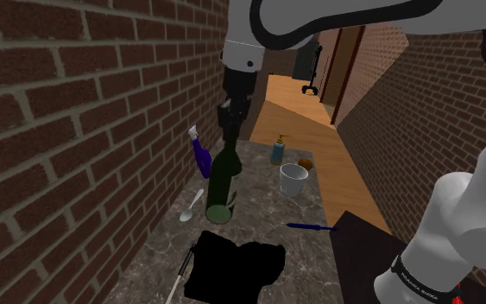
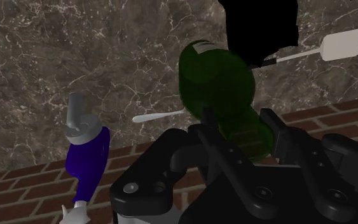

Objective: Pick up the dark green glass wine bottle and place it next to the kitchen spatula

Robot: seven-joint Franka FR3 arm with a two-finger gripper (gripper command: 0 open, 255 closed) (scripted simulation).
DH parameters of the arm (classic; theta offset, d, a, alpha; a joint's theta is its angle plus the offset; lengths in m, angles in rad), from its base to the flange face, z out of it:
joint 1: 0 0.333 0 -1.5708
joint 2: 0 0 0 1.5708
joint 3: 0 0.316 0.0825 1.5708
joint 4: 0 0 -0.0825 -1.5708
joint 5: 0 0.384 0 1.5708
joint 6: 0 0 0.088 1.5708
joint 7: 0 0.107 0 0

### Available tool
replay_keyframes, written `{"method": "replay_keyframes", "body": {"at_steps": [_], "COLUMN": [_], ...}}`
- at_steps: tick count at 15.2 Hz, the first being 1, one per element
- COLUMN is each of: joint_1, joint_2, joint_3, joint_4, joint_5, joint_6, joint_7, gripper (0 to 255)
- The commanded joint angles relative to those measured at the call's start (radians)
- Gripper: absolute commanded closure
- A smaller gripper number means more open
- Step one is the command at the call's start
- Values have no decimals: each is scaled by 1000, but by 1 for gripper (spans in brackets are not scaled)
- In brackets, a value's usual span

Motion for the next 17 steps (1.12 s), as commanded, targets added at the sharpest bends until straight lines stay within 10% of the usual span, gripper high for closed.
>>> {"method": "replay_keyframes", "body": {"at_steps": [1, 17], "joint_1": [23, 205], "joint_2": [-19, 93], "joint_3": [27, 239], "joint_4": [-25, 102], "joint_5": [3, -52], "joint_6": [9, -2], "joint_7": [50, 459], "gripper": [255, 255]}}
